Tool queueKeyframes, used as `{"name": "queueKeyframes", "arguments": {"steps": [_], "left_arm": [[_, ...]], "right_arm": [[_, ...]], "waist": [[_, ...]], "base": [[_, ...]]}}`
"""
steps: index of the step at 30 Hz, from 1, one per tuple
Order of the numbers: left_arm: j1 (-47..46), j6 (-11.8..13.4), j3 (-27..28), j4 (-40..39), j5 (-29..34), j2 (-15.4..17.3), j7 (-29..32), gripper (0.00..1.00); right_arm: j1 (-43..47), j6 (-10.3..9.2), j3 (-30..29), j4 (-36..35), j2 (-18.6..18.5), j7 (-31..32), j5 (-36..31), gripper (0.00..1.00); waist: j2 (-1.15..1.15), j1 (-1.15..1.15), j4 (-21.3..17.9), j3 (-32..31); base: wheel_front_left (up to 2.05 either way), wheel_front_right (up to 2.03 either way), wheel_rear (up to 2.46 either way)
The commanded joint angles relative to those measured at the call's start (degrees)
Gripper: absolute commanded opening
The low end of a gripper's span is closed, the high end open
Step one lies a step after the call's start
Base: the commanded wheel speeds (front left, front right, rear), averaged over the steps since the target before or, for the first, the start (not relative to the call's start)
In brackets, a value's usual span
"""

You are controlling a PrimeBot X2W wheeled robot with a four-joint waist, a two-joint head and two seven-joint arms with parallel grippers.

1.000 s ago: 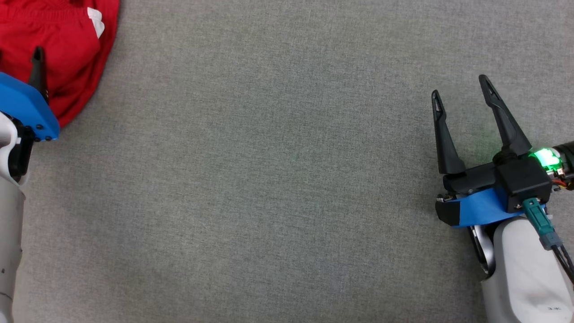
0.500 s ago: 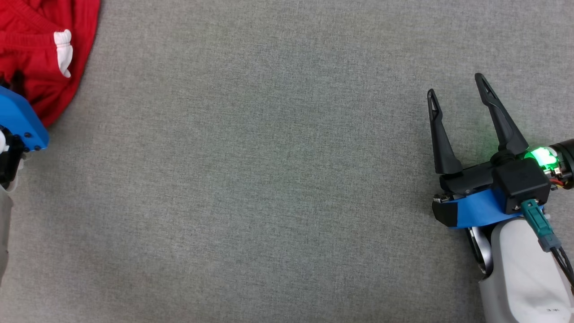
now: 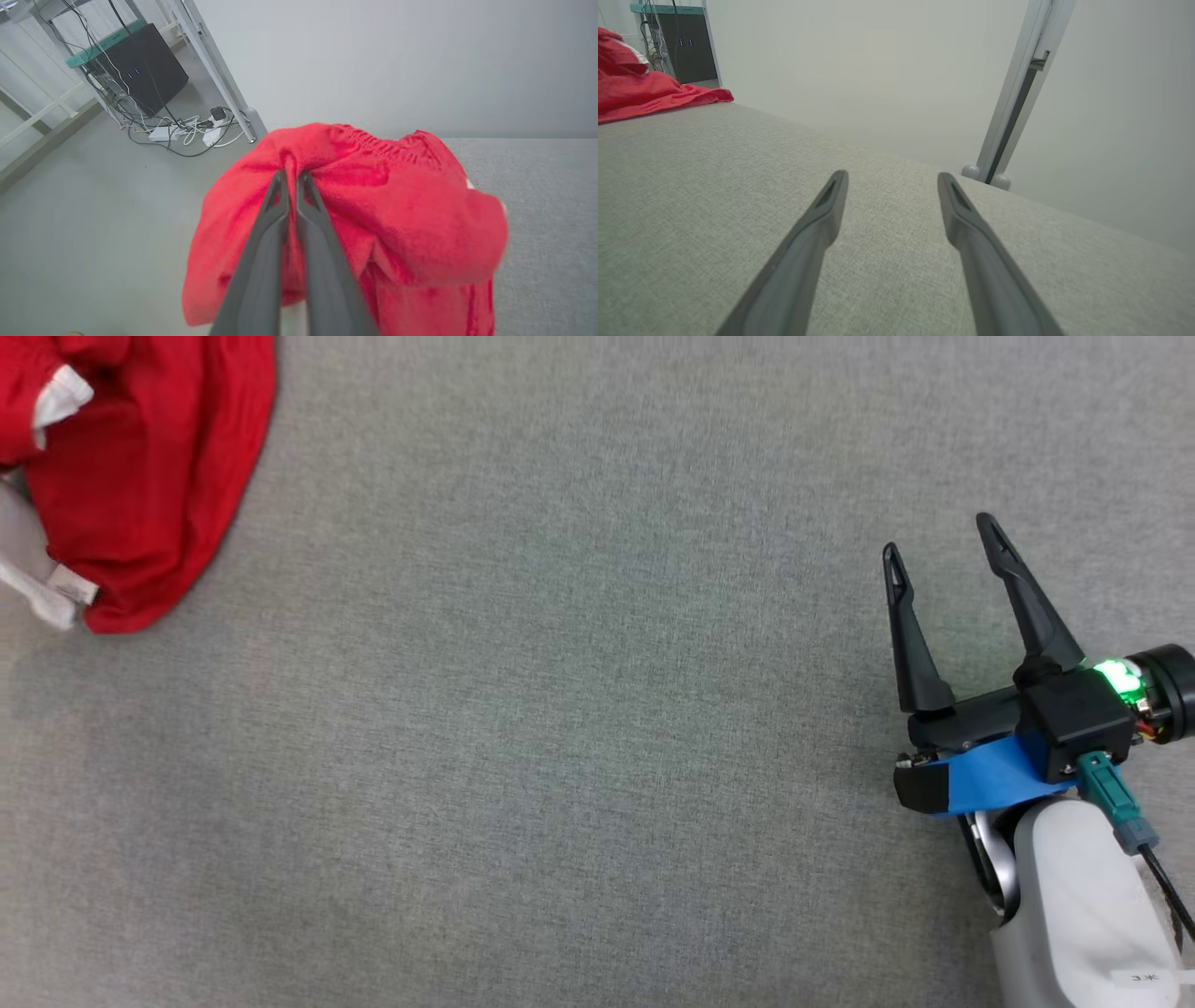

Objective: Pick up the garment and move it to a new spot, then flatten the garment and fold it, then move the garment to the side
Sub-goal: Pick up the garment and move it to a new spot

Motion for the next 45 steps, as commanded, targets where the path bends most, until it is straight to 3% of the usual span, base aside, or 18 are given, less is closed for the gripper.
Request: {"name": "queueKeyframes", "arguments": {"steps": [1, 10, 19, 24, 31, 37, 45], "left_arm": [[-1.7, 0.0, -0.9, -0.9, 0.5, 1.0, -1.0, 0.0], [-4.8, 0.0, -8.1, -9.7, 3.0, 2.9, -1.2, 0.0], [-3.4, 0.0, -14.5, -28.2, 0.8, 2.0, 4.7, 0.0], [-2.7, 0.3, -16.4, -40.2, -0.2, 0.7, 8.2, 0.0], [0.3, 3.0, -17.3, -52.6, -4.3, -4.5, 11.5, 0.0], [11.3, 7.2, -19.2, -51.7, -6.3, -8.9, 6.6, 0.0], [24.3, 10.0, -22.1, -35.9, -6.6, -13.0, -2.1, 0.0]], "right_arm": [[0.7, 0.0, 0.1, 0.6, -0.2, -0.3, 0.7, 1.0], [3.3, 0.0, 0.2, 2.6, -0.2, -0.4, 5.5, 1.0], [7.8, 0.0, -1.4, 3.8, -0.2, -0.4, 8.7, 1.0], [9.7, 0.0, -3.1, 4.2, -0.2, -0.3, 9.9, 1.0], [10.7, 0.0, -6.4, 3.6, -0.1, -0.3, 10.7, 1.0], [10.5, 0.0, -7.6, 3.1, -0.1, -0.3, 11.7, 1.0], [9.4, 0.0, -6.0, 3.4, -0.2, -0.4, 12.4, 1.0]], "waist": [[0.0, 0.0, -0.6, -1.8], [0.0, 0.0, -3.5, -10.8], [0.0, 0.0, -9.0, -18.5], [0.0, 0.0, -12.5, -20.5], [0.0, 0.0, -16.2, -20.3], [0.0, 0.0, -17.6, -18.5], [0.0, 0.0, -18.4, -16.4]], "base": [[0.0, 0.0, 0.0], [0.0, 0.0, 0.0], [0.0, 0.0, 0.0], [0.0, 0.0, 0.0], [0.0, 0.0, 0.0], [0.0, 0.0, 0.0], [0.0, 0.0, 0.0]]}}
